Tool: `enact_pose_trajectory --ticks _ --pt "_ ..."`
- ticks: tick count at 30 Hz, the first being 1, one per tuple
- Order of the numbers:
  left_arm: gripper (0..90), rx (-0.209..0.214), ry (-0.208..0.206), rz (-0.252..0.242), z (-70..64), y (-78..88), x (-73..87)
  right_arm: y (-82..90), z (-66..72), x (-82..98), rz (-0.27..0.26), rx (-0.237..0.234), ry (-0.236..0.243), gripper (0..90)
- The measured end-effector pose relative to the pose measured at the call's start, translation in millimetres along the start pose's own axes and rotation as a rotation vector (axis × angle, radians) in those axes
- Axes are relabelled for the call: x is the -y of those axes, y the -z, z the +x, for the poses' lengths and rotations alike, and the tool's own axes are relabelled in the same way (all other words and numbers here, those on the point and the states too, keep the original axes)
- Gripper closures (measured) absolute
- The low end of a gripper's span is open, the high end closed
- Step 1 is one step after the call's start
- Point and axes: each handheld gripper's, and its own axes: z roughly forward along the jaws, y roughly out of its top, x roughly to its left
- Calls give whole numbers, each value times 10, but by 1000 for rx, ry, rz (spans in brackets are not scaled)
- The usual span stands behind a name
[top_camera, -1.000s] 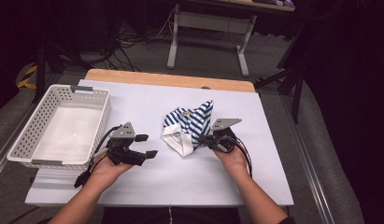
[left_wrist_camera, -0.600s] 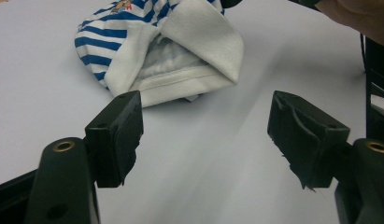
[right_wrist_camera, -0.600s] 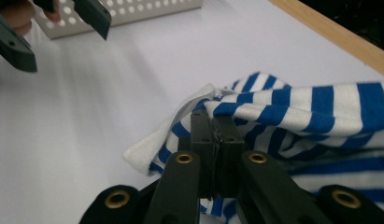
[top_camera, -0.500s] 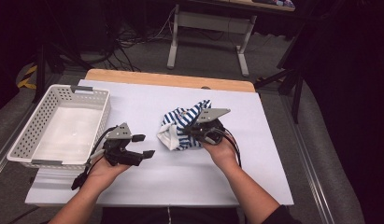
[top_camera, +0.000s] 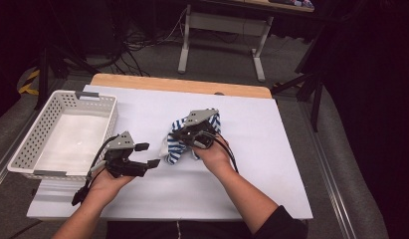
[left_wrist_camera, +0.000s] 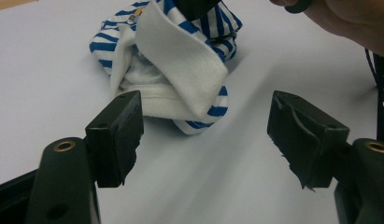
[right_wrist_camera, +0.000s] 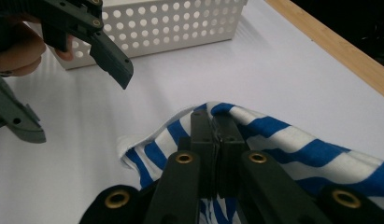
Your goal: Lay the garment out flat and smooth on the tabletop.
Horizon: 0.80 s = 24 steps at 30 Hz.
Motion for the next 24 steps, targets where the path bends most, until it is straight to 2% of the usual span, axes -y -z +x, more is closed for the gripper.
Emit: enact_pose_trajectory --ticks 9,13,16,18,21,24 --pt "281 0 9 2 17 -6 9 -295 33 15 55 -21 -3 885" --pt "280 0 8 0 22 -16 7 -347 58 42 72 -27 0 861" --pt "280 5 9 -2 20 -25 -2 -306 82 55 71 -32 -2 800" --pt "279 8 4 1 24 -40 -8 -255 91 73 73 -28 8 720" --pt "279 11 8 4 23 -57 -12 -157 103 114 73 -30 -1 679" --pt "278 12 4 1 21 -67 -21 0 116 174 52 -26 -15 626"
